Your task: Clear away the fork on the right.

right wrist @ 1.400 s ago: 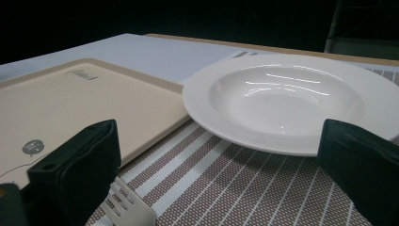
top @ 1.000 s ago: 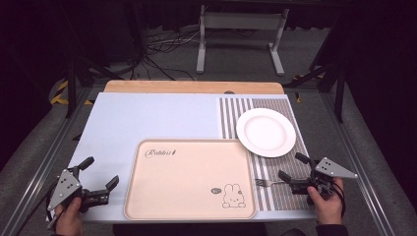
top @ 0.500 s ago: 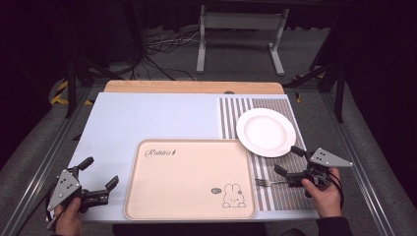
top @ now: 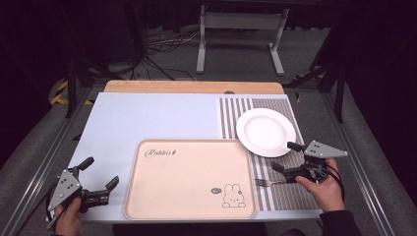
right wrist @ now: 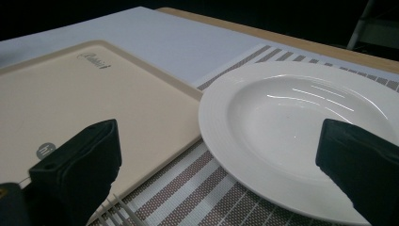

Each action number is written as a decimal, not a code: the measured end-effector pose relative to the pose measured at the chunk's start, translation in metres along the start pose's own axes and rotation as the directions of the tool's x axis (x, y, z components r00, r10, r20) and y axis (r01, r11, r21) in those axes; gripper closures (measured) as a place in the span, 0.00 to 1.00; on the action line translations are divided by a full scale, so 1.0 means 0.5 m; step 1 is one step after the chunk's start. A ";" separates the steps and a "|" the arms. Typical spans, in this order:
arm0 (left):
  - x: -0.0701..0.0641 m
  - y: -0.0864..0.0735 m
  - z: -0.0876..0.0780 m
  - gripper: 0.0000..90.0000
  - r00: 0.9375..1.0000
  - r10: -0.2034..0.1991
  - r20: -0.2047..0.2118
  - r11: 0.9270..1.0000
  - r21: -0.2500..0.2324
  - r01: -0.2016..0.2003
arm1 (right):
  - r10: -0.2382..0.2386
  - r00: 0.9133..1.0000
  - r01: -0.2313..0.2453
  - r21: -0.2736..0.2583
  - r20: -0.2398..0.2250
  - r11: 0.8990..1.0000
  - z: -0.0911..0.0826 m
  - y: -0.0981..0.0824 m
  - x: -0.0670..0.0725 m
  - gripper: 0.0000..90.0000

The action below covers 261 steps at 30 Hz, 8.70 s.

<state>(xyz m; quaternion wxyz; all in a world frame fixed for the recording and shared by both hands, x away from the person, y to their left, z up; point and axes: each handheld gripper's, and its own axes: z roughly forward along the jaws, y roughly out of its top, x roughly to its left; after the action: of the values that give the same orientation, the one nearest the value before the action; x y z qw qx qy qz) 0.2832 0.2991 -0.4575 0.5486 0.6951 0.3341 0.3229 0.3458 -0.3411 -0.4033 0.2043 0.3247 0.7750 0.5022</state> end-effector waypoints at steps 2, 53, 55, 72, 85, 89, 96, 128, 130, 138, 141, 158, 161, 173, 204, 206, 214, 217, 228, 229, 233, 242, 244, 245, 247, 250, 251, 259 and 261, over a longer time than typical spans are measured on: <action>-0.001 -0.001 0.001 0.00 1.000 -0.002 -0.001 1.000 -0.002 0.002 | -0.003 1.000 0.004 0.015 -0.012 1.000 0.000 0.012 0.001 0.01; 0.000 0.000 -0.002 0.00 1.000 -0.001 -0.007 1.000 0.006 0.001 | -0.269 0.921 0.390 0.686 -0.283 0.615 0.056 0.088 0.003 0.10; 0.000 0.000 -0.001 0.00 1.000 -0.002 -0.007 1.000 0.005 0.002 | -0.270 0.920 0.391 0.697 -0.284 0.601 0.057 0.086 0.000 0.10; 0.000 -0.001 0.000 0.00 1.000 -0.004 -0.007 1.000 0.000 0.004 | -0.295 0.864 0.504 0.703 -0.408 0.502 0.073 0.064 0.005 0.31; 0.000 -0.001 0.000 0.00 1.000 -0.002 -0.010 1.000 0.001 0.002 | -0.290 0.836 0.547 0.744 -0.465 0.383 0.094 0.047 0.016 0.46; 0.000 -0.001 0.000 0.00 1.000 -0.002 -0.010 1.000 0.003 0.002 | -0.275 0.836 0.546 0.775 -0.475 0.319 0.099 0.041 0.020 0.63; 0.000 -0.001 0.000 0.00 1.000 -0.004 -0.010 1.000 0.008 0.004 | -0.298 0.794 0.600 0.762 -0.529 0.245 0.112 0.035 0.030 0.80; 0.001 -0.002 0.000 0.00 1.000 -0.009 -0.014 1.000 0.010 0.009 | -0.371 0.690 0.704 0.696 -0.622 0.142 0.118 0.037 0.052 0.94; 0.001 -0.002 0.000 0.00 1.000 -0.010 -0.016 1.000 0.006 0.010 | -0.369 0.707 0.690 0.703 -0.603 0.174 0.112 0.046 0.050 0.94; 0.001 -0.001 -0.002 0.00 1.000 -0.011 -0.015 1.000 0.010 0.011 | -0.403 0.719 0.677 0.701 -0.565 0.224 0.085 0.090 0.050 0.94; 0.001 -0.002 -0.001 0.00 1.000 -0.012 -0.017 1.000 0.005 0.012 | -0.408 0.721 0.676 0.699 -0.560 0.234 0.077 0.103 0.053 0.94; 0.001 -0.001 -0.001 0.00 1.000 -0.010 -0.016 1.000 0.003 0.010 | -0.450 0.731 0.665 0.685 -0.513 0.299 0.055 0.164 0.061 0.94; 0.002 -0.001 -0.002 0.00 1.000 -0.008 -0.014 1.000 0.005 0.008 | -0.452 0.734 0.662 0.681 -0.506 0.313 0.057 0.174 0.070 0.94; 0.002 -0.001 -0.001 0.00 1.000 -0.010 -0.013 1.000 0.005 0.010 | -0.440 0.766 0.631 0.675 -0.467 0.382 0.078 0.207 0.095 0.94; 0.002 -0.001 -0.002 0.00 1.000 -0.007 -0.011 1.000 0.001 0.007 | -0.133 0.985 0.168 0.737 -0.105 0.654 0.120 0.259 0.163 0.94; 0.002 0.000 -0.002 0.00 1.000 -0.005 -0.010 1.000 0.001 0.005 | -0.107 0.991 0.135 0.737 -0.086 0.662 0.124 0.259 0.171 0.94; 0.003 0.000 -0.002 0.00 1.000 -0.005 -0.010 1.000 -0.001 0.005 | 0.033 0.999 -0.036 0.736 0.018 0.676 0.137 0.257 0.193 0.94; 0.003 0.000 -0.002 0.00 1.000 -0.006 -0.009 1.000 0.000 0.006 | 0.066 0.996 -0.092 0.730 0.063 0.677 0.141 0.256 0.200 0.94; 0.003 0.000 -0.003 0.00 1.000 -0.005 -0.011 1.000 0.001 0.005 | 0.208 0.960 -0.277 0.706 0.186 0.652 0.159 0.253 0.220 0.94; 0.003 0.000 -0.003 0.00 1.000 -0.005 -0.011 1.000 0.001 0.005 | 0.210 0.959 -0.284 0.708 0.193 0.647 0.163 0.250 0.222 0.94; 0.003 0.000 -0.003 0.00 1.000 -0.005 -0.011 1.000 -0.001 0.005 | 0.211 0.953 -0.304 0.707 0.219 0.639 0.173 0.245 0.227 0.94; 0.003 0.001 -0.003 0.00 1.000 -0.004 -0.012 1.000 0.001 0.004 | 0.280 0.919 -0.394 0.683 0.278 0.615 0.196 0.238 0.240 0.94; 0.003 0.001 -0.004 0.00 1.000 -0.004 -0.011 1.000 0.002 0.004 | 0.291 0.916 -0.401 0.684 0.278 0.609 0.198 0.235 0.241 0.94; 0.003 0.001 -0.004 0.00 1.000 -0.006 -0.011 1.000 0.002 0.007 | 0.294 0.914 -0.404 0.680 0.278 0.612 0.200 0.232 0.241 0.94; 0.003 0.001 -0.004 0.00 1.000 -0.007 -0.012 1.000 0.002 0.007 | 0.299 0.908 -0.418 0.674 0.293 0.609 0.207 0.224 0.241 0.94; 0.004 0.001 -0.004 0.00 1.000 -0.007 -0.011 1.000 0.001 0.007 | 0.315 0.897 -0.442 0.668 0.311 0.599 0.213 0.217 0.240 0.94; 0.004 0.001 -0.004 0.00 1.000 -0.008 -0.011 1.000 0.001 0.008 | 0.319 0.894 -0.447 0.664 0.314 0.599 0.215 0.215 0.240 0.94; 0.005 0.001 -0.005 0.00 1.000 -0.007 -0.010 1.000 0.001 0.007 | 0.332 0.878 -0.477 0.683 0.344 0.552 0.234 0.200 0.250 0.94; 0.005 0.001 -0.005 0.00 1.000 -0.009 -0.011 1.000 -0.002 0.009 | 0.334 0.874 -0.485 0.680 0.354 0.549 0.239 0.195 0.249 0.94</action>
<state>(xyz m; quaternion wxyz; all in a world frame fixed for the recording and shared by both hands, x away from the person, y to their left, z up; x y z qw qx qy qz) 0.2827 0.3025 -0.4564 0.5489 0.6911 0.3400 0.3248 0.3636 -0.1480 -0.3626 -0.0019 0.5960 0.7911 0.1377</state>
